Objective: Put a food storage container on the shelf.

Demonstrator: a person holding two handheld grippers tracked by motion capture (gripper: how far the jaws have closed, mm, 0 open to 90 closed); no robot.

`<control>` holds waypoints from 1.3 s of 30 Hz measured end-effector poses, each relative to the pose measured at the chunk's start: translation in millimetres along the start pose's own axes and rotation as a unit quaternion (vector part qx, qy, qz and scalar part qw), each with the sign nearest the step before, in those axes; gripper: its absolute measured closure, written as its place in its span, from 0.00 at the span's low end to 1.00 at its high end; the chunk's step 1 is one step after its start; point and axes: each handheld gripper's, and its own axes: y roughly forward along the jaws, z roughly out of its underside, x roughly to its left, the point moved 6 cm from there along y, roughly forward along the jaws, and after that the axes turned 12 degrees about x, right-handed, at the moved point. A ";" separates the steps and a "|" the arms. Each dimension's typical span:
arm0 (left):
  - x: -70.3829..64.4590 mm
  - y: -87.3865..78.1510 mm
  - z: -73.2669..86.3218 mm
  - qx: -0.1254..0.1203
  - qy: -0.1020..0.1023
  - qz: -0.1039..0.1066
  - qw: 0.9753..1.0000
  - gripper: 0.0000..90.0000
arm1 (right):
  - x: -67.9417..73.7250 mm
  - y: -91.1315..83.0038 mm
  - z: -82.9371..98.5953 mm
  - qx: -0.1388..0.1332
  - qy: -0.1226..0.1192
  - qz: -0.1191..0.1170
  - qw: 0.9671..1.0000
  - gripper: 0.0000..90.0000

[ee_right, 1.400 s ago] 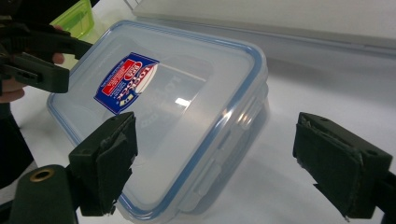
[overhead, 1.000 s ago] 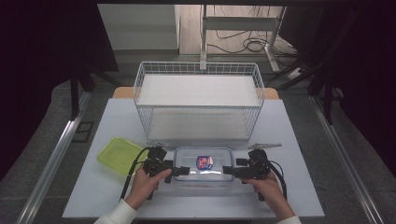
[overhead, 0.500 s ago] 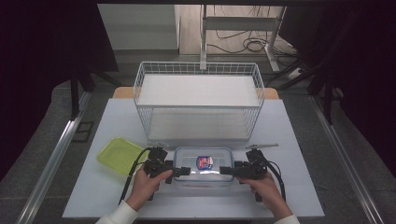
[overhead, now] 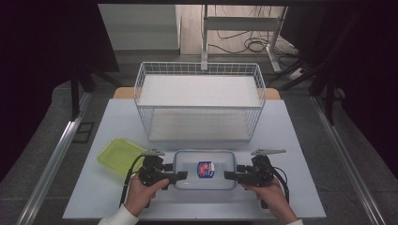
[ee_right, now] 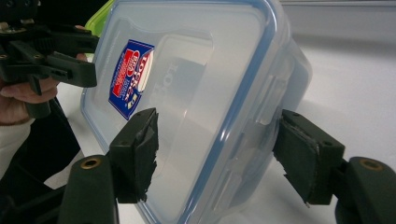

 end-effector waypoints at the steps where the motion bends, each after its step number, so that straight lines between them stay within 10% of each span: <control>1: 0.0 0.0 0.0 0.000 0.000 0.000 1.000 0.36 | 0.6 -0.9 1.4 -0.001 -0.001 -0.002 1.000 0.38; 30: -7.6 -15.9 19.4 -0.029 0.045 0.011 0.999 0.55 | 8.5 -14.4 19.1 -0.026 -0.011 -0.025 0.999 0.53; 39: -6.0 -14.7 20.4 -0.045 0.024 0.020 0.998 0.55 | 7.7 -13.7 18.7 -0.032 0.004 -0.031 0.999 0.54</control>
